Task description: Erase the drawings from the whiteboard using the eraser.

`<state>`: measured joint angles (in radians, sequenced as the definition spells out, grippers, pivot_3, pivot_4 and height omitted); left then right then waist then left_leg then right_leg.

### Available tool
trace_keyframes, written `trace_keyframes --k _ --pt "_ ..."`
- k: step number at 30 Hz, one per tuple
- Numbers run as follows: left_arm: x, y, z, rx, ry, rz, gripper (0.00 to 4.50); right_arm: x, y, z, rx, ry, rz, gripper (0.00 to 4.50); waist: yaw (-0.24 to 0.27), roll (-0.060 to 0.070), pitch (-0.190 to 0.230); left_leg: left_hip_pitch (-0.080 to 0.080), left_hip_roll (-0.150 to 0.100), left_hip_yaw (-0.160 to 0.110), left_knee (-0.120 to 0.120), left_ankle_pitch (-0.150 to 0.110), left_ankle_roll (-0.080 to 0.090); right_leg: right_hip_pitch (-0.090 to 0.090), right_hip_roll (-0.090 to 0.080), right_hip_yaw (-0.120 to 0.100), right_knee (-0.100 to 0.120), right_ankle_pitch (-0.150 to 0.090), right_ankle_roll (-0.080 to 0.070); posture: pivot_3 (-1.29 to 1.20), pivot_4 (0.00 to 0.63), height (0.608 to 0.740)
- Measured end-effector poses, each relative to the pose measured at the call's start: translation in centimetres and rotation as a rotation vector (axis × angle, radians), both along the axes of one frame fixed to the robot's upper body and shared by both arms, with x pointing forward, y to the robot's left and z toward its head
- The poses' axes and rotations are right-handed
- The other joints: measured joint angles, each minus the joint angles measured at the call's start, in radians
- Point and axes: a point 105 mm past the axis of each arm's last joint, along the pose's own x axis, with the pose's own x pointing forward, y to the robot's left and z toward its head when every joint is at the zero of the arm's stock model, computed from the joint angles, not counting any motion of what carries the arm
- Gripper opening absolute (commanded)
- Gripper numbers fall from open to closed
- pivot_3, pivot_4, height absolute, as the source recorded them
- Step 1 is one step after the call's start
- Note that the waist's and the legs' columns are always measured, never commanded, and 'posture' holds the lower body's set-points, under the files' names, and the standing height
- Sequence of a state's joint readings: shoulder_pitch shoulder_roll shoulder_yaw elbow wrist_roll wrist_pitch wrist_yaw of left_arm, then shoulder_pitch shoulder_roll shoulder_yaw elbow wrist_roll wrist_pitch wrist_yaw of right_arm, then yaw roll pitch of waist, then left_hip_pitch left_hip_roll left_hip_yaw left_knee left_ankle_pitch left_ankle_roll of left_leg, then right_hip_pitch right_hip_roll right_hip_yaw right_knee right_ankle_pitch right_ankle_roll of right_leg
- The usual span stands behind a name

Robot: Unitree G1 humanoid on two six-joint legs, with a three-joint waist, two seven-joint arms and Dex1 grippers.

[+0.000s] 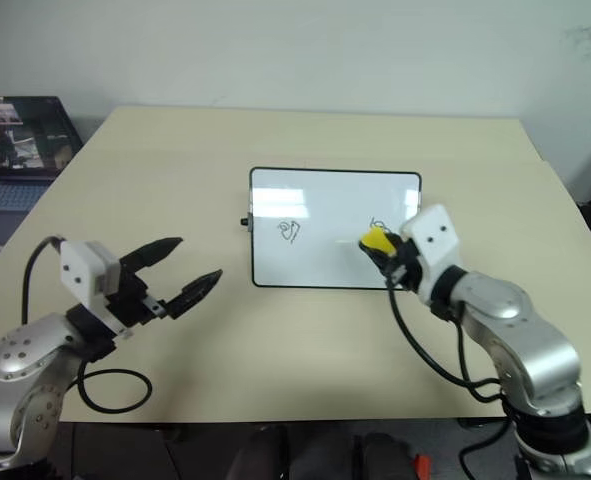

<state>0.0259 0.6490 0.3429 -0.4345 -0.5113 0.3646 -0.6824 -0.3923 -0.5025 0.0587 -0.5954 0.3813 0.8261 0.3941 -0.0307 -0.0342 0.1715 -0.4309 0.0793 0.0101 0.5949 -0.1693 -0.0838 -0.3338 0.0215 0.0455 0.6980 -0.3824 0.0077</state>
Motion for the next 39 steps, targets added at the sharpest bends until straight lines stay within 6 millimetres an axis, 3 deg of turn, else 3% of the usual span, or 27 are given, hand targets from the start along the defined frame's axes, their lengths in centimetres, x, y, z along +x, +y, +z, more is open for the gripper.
trace_keyframes --k 9,20,27,35,39 --pt "0.3 0.4 -0.5 0.036 0.035 -0.035 4.5 5.5 5.2 0.6 -0.127 -0.25 0.045 1.14 -0.002 0.0 0.0 -0.001 0.001 0.001 -0.001 0.0 0.0 -0.002 -0.001 0.001 0.0 0.002 -0.004 0.0 0.15 0.74" --pt "0.1 -0.3 -1.0 0.04 0.062 -0.091 4.5 7.4 10.4 1.5 -0.16 -0.363 0.101 1.14 -0.001 0.0 0.0 -0.001 0.001 0.001 -0.001 0.0 0.0 -0.002 -0.002 0.0 0.001 0.002 -0.004 0.0 0.15 0.74" --pt "0.1 -1.0 -1.2 0.043 0.07 -0.128 4.5 8.8 11.6 -2.6 -0.216 -0.263 0.111 1.14 -0.001 0.0 0.0 -0.001 0.001 0.001 -0.001 0.0 0.0 -0.002 -0.003 0.0 0.001 0.002 -0.004 0.0 0.15 0.74" --pt "0.2 -1.4 -1.2 0.045 0.071 -0.15 4.5 9.0 12.5 -3.3 -0.251 -0.267 0.133 1.14 -0.002 -0.001 0.0 0.003 0.001 0.001 -0.001 0.0 0.0 0.0 -0.003 0.0 0.005 0.002 -0.004 0.0 0.15 0.74" --pt "0.1 -1.5 -1.2 0.046 0.073 -0.157 4.5 8.3 12.9 -5.4 -0.302 -0.229 0.165 1.14 -0.002 -0.003 -0.003 0.007 0.001 0.001 -0.001 0.0 0.0 0.002 -0.003 0.0 0.007 0.002 -0.004 0.0 0.15 0.74"
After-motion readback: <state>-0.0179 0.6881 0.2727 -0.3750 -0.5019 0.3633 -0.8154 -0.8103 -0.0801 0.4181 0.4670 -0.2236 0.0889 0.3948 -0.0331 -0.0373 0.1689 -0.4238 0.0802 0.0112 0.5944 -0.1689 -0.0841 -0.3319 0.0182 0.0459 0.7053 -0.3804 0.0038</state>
